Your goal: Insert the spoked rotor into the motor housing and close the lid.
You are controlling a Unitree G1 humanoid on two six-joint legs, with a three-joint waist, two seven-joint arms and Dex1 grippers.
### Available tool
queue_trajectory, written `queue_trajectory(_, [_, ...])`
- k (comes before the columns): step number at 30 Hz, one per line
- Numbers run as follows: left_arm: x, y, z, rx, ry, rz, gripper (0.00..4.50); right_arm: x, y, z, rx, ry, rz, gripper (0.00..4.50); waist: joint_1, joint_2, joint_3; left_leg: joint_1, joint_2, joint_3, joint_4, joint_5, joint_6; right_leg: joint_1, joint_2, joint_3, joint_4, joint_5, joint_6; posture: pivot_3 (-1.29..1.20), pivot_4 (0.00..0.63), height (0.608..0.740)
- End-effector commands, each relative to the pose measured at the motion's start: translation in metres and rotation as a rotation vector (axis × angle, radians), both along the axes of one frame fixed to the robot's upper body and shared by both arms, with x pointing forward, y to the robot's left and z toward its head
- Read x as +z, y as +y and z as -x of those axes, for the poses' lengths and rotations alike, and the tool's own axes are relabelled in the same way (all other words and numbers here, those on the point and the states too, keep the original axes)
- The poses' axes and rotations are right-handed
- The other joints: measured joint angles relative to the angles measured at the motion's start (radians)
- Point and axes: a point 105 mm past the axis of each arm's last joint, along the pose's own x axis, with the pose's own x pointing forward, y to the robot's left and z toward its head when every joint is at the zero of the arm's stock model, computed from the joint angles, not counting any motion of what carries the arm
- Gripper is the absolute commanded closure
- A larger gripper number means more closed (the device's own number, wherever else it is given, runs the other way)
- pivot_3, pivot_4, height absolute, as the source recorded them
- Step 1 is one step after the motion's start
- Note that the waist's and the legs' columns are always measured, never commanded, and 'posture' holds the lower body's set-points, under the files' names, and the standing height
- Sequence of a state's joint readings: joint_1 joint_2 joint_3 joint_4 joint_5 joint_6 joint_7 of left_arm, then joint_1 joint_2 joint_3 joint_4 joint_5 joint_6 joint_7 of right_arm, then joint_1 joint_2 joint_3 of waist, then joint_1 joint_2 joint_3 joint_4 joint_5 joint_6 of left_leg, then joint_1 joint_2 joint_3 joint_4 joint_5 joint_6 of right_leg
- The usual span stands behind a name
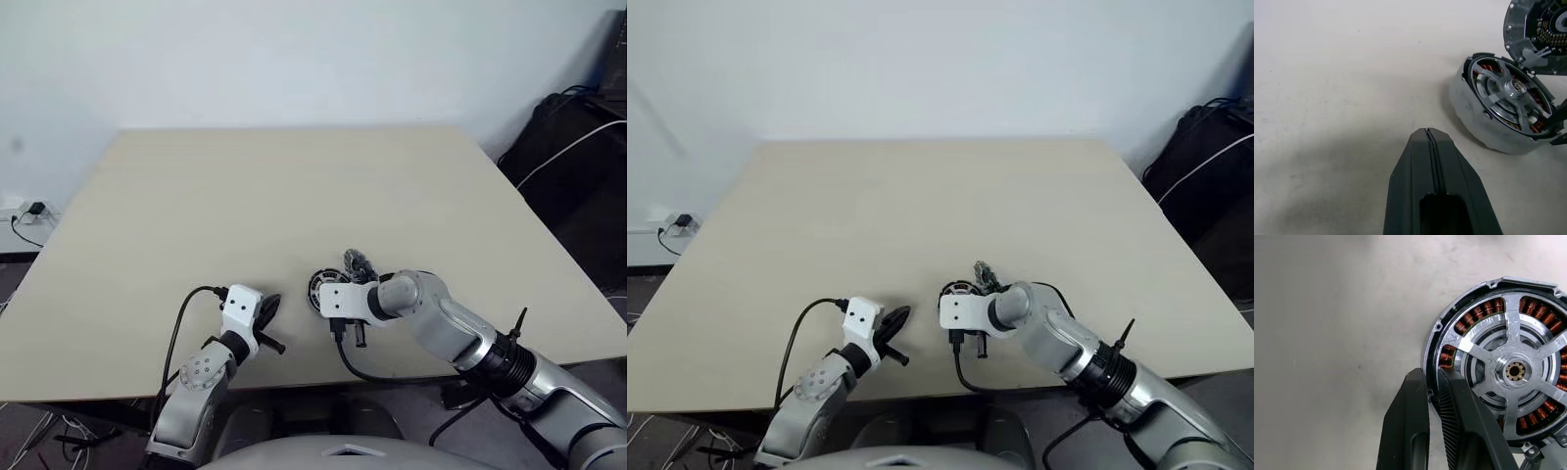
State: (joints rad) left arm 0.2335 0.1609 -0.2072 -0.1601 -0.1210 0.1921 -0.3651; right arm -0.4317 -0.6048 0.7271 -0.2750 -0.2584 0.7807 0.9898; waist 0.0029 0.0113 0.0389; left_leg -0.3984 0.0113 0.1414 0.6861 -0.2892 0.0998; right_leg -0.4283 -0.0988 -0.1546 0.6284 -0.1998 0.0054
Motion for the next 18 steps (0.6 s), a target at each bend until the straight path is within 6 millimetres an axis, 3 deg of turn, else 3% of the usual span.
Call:
queue_trajectory(1, [0.008,-0.004,-0.003,-0.011,-0.039,0.012,4.5,0.02,0.01,-0.002,-0.074,-0.001,-0.093,4.44,0.0,0.0,0.0,0.0,0.0,0.0,0.0,0.0,0.0,0.0,0.0,0.0,0.0,0.0,0.0,0.0,0.0,0.74])
queue_trajectory(11, [0.013,-0.007,-0.002,-0.015,-0.042,0.021,4.5,0.023,0.016,0.004,-0.147,0.078,-0.138,4.44,0.001,0.0,0.0,-0.001,0.0,0.0,0.0,-0.001,0.001,-0.001,-0.001,0.0,0.0,0.0,-0.001,0.0,0.0,0.74])
queue_trajectory(17, [0.014,-0.006,-0.003,-0.01,-0.044,0.019,4.5,0.018,0.018,-0.005,-0.179,0.062,-0.164,4.44,0.0,0.0,0.0,-0.001,0.0,0.0,0.0,-0.001,0.001,-0.001,0.0,-0.001,0.0,0.0,0.0,0.0,0.0,0.74])
queue_trajectory(18, [0.014,-0.006,-0.003,-0.01,-0.044,0.018,4.5,0.02,0.02,-0.005,-0.175,0.062,-0.176,4.09,0.0,0.0,0.0,-0.001,0.0,0.0,0.0,0.0,0.001,-0.001,0.0,-0.001,0.0,0.0,0.0,0.0,0.0,0.74])
